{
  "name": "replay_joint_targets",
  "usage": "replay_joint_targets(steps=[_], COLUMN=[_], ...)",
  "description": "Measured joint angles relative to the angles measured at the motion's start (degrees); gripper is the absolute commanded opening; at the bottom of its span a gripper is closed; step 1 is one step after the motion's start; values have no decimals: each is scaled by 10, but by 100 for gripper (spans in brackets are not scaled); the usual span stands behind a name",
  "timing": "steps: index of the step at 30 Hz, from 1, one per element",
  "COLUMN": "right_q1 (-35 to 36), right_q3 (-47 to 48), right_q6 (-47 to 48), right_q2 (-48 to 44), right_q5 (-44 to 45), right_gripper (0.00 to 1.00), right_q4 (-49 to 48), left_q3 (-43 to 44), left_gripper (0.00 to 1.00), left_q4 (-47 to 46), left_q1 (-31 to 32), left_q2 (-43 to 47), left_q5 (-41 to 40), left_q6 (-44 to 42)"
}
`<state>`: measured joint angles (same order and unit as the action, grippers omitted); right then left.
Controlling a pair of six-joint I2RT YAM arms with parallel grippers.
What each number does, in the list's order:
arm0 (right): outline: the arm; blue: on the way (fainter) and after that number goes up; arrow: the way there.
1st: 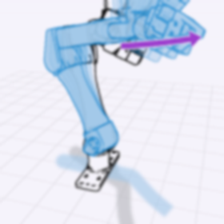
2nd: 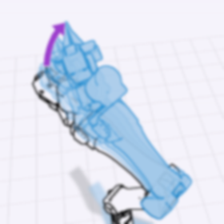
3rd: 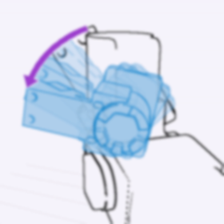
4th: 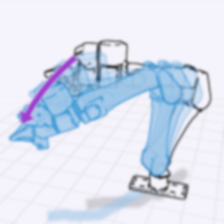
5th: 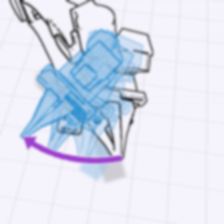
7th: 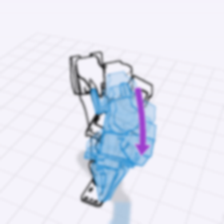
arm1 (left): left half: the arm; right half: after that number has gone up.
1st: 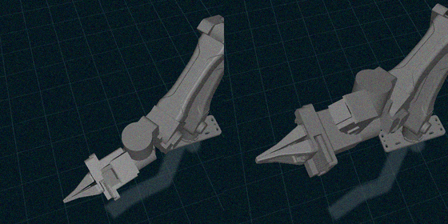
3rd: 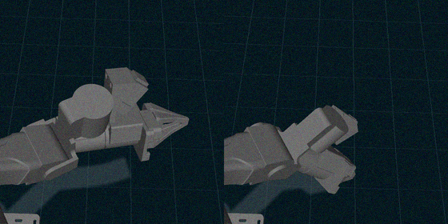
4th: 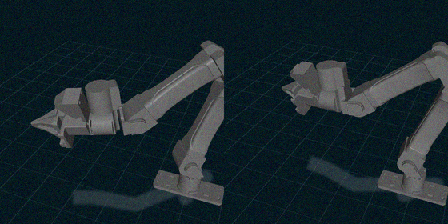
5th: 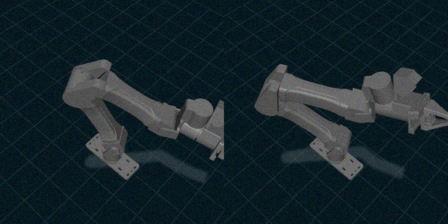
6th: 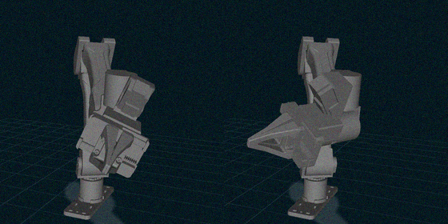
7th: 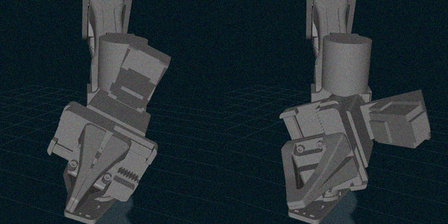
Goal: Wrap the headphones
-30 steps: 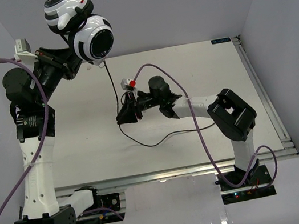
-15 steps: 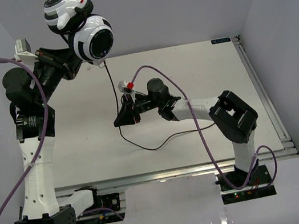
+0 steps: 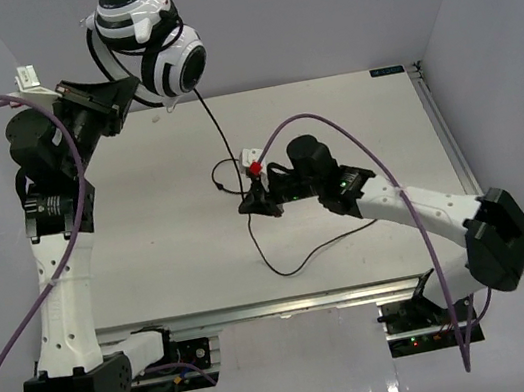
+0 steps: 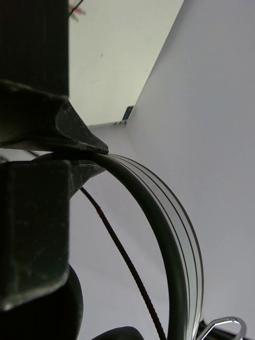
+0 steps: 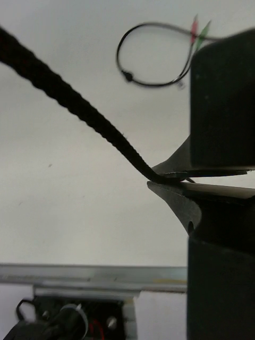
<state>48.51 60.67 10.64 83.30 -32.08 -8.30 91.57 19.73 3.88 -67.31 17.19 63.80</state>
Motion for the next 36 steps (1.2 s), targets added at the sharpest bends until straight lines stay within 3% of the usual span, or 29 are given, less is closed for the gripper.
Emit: replay_joint_targets(steps=[4, 9, 17, 25, 36], right_q1=[10, 54, 61, 36, -26], right_q3=[-5, -5, -1, 84, 136], right_q6=[116, 266, 460, 519, 526], right_q2=[-71, -83, -83, -79, -105], right_q5=[113, 321, 580, 659, 635], right_gripper=[8, 8, 8, 8, 8], right_q4=[118, 208, 232, 213, 196], left_q3=[0, -2, -5, -59, -177], left_gripper=[0, 0, 0, 0, 0], left_q4=[12, 22, 27, 22, -2], left_q1=[0, 17, 133, 231, 264], left_q2=[-22, -61, -135, -216, -223], left_q5=[-48, -104, -232, -337, -366], left_q6=[-50, -101, -213, -316, -373])
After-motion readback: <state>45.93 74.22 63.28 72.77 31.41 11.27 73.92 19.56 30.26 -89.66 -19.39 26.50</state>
